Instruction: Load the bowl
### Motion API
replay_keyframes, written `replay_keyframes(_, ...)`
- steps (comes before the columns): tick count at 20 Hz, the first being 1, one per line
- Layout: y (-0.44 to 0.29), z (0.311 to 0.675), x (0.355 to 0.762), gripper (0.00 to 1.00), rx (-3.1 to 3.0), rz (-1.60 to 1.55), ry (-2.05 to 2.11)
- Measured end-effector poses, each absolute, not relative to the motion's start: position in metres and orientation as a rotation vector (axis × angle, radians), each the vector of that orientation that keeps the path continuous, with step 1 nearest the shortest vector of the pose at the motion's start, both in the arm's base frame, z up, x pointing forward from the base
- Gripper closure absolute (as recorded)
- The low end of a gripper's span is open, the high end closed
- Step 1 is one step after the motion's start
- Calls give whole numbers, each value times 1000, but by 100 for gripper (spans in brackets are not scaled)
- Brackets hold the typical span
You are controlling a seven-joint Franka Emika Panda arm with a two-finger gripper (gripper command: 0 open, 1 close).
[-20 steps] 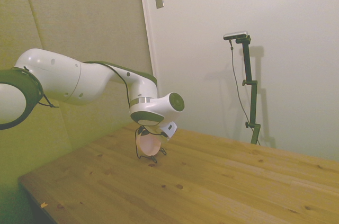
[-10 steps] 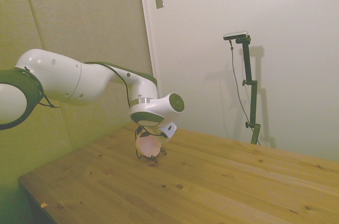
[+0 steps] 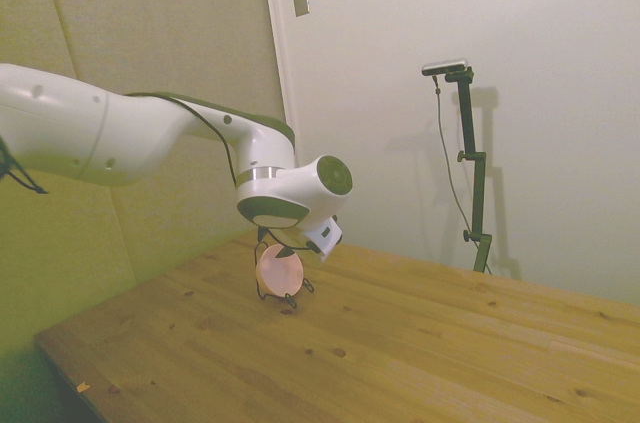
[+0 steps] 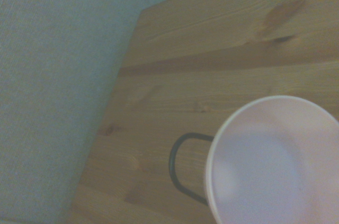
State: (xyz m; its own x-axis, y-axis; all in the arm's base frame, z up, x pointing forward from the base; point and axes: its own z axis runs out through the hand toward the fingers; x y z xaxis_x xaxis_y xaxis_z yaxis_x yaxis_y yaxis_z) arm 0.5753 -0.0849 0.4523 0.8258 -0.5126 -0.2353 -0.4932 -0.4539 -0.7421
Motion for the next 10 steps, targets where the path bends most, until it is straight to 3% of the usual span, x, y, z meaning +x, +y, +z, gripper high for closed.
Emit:
replay_keyframes(5,-99,515,535,0,-2304,-50,940)
replay_keyframes(10,-88,531,515,0,-2473,-36,1124)
